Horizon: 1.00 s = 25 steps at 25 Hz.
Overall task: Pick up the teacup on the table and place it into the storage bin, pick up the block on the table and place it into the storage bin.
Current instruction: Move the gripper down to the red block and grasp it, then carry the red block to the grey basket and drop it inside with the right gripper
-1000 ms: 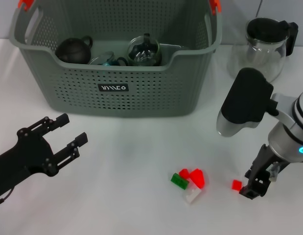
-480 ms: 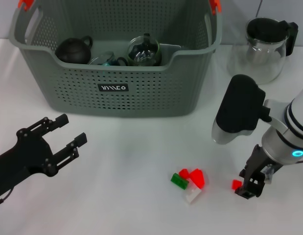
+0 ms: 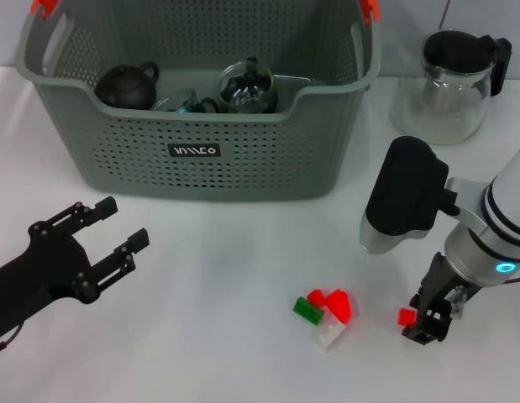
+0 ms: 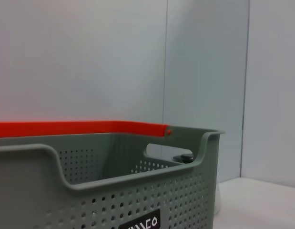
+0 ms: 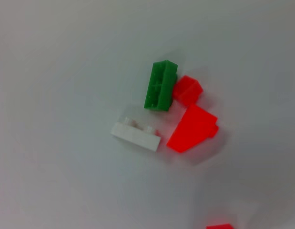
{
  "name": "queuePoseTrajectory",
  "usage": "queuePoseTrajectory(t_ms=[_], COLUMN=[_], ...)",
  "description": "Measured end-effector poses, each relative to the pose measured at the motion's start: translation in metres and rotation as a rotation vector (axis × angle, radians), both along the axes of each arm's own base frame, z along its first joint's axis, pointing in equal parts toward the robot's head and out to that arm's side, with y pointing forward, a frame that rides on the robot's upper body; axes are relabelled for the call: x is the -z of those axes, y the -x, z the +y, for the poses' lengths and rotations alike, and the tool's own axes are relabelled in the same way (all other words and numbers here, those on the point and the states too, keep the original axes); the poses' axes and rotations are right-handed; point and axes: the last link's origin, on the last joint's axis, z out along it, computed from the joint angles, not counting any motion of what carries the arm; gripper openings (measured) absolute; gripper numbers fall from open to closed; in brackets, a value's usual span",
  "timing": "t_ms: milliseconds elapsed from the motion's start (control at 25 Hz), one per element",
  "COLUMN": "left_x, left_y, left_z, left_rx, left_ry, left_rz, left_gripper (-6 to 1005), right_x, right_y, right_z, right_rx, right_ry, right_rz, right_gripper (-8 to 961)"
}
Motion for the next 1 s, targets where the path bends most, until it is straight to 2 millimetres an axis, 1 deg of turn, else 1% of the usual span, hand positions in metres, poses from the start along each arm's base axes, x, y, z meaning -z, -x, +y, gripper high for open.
queuePoseTrajectory(t_ms=[240,640,840,1000], left_x=[0.0016,0.0021,0.002,0.0018], left_y=[0.002,0.0021,0.0026,0.0027], left_z=[-0.0001,-0.0007,-0.0014,-0.0014], left_rx=[-0.013,-0.014,-0.016,-0.016], left_ry=[0.004,0.006,0.005,0.004], left_rz=[0.009,0.008,0.008,0.007], left_gripper=[630,628,628,629], right_x=[0.0015,0.0033,0.0038,0.0043], right_y=[-0.0015,-0.0031,-0.0021,-0.0001], right_z=[0.0008,0.0006,0.0002,-0.0015], right_rx=[0.007,0.017,0.019,0.025], right_ry=[-0.008,-0.005,-0.001,0.01], right_rz=[0.0,-0.003,0.002,0.016], right_gripper=[417,288,289,265])
